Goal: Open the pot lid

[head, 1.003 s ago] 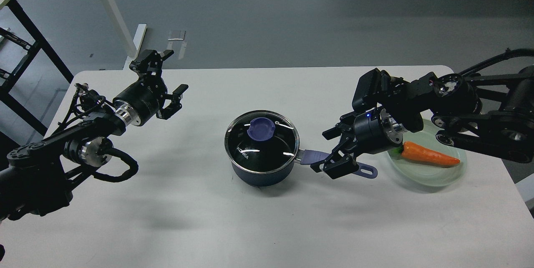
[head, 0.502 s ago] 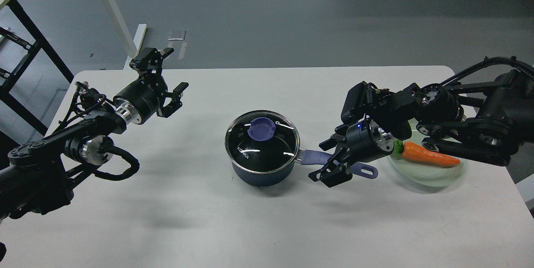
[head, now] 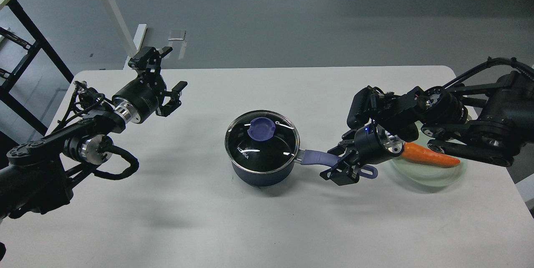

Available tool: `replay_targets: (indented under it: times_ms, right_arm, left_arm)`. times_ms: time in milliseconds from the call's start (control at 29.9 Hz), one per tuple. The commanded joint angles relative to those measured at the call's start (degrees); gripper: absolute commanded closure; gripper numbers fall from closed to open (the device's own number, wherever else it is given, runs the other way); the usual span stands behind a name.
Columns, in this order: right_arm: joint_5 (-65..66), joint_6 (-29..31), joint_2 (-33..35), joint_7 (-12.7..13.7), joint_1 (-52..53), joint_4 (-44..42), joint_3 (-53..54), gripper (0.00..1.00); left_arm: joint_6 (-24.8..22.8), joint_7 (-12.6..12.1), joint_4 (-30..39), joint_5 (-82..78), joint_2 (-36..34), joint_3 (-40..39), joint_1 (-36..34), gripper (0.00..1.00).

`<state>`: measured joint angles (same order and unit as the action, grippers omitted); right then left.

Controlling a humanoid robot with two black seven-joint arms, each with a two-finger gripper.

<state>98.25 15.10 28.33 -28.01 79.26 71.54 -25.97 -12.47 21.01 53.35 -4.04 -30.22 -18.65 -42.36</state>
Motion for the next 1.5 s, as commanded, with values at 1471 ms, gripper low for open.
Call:
replay_targets:
  times_ms: [1471]
  right_arm:
    - [0.19,-0.07,1.73,0.01,-0.42,1.32,-0.49,0.77]
  left_arm:
    - [2.53,6.99,3.33,-61.75,0.08,0.45,-10.81,0.00]
